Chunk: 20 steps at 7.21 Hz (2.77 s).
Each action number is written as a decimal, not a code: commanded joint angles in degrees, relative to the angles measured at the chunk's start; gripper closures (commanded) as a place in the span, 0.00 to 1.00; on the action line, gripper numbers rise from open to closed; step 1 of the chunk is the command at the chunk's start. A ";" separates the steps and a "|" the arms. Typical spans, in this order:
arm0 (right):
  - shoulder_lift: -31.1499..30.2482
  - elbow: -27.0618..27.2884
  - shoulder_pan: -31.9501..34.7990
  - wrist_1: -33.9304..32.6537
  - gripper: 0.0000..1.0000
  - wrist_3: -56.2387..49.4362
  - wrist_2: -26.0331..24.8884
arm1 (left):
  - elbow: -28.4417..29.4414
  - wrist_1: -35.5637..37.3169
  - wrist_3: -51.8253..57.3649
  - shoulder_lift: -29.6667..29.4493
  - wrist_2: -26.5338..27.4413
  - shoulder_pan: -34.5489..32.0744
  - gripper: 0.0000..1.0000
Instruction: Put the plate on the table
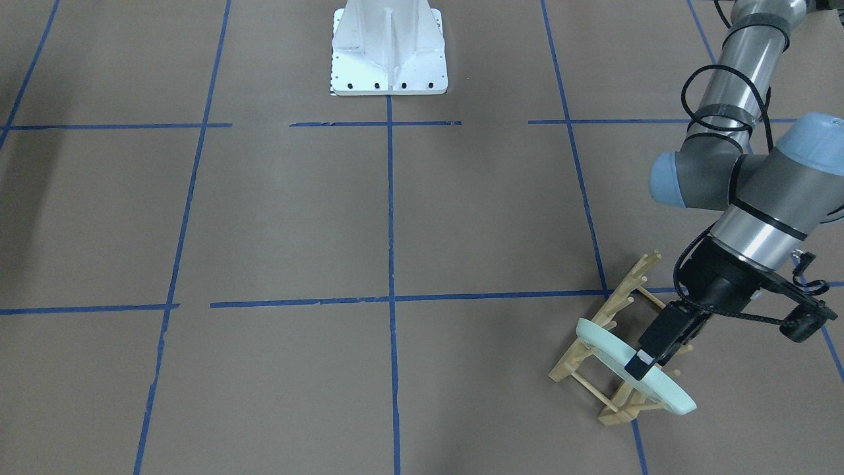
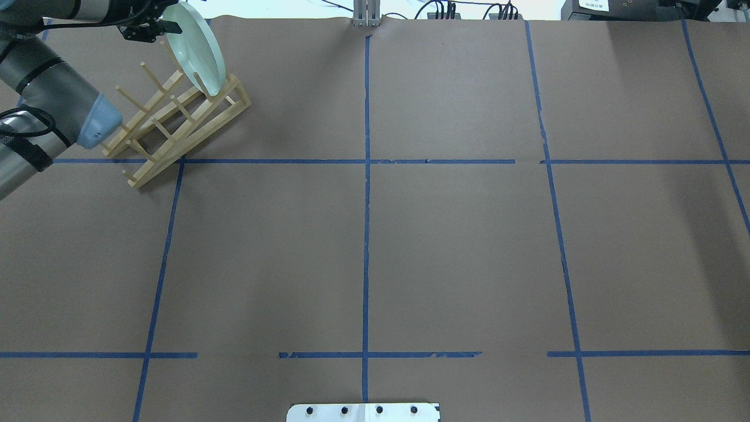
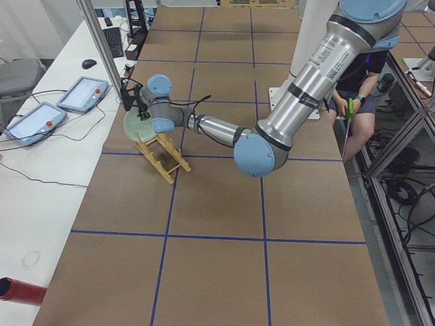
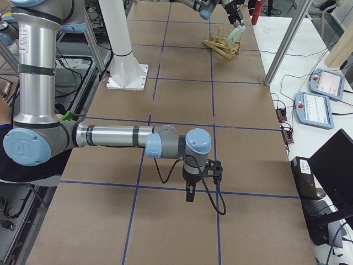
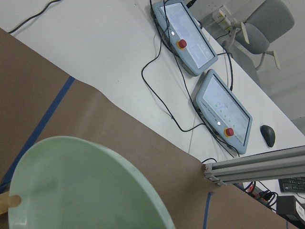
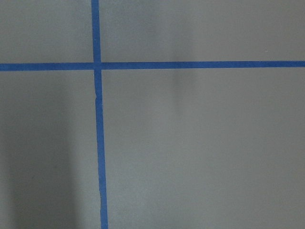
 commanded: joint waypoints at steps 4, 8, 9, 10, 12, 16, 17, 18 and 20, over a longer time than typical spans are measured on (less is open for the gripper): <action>0.00 0.00 0.00 0.00 0.00 0.00 0.00 | -1.29 0.00 0.24 0.34 -0.08 -0.29 0.70; 0.00 0.00 0.00 0.00 0.00 0.00 0.00 | -4.73 0.00 -0.02 1.04 -0.17 -0.73 0.93; 0.00 0.00 0.00 0.00 0.00 0.00 0.09 | -4.64 0.00 0.07 1.21 -0.17 -0.82 1.00; 0.00 0.00 -0.09 0.00 0.00 0.09 0.00 | -4.64 0.00 -0.02 1.30 -0.17 -0.82 1.00; 0.00 0.00 0.00 0.00 0.00 0.00 0.00 | -4.81 0.00 -0.11 1.22 -0.60 -1.96 1.00; 0.00 0.00 0.00 0.00 0.00 0.09 0.00 | -10.25 1.74 -0.11 2.44 -12.53 -11.25 1.00; 0.00 0.00 -0.09 0.00 0.00 0.00 0.00 | -13.05 5.76 -0.02 2.36 -16.91 -13.46 1.00; 0.00 0.00 0.00 0.00 0.00 0.09 0.00 | -18.21 12.76 0.07 2.45 -18.26 -13.57 1.00; 0.00 0.00 -0.09 0.00 0.00 0.00 0.00 | -27.10 25.17 0.33 2.36 -17.57 -13.13 1.00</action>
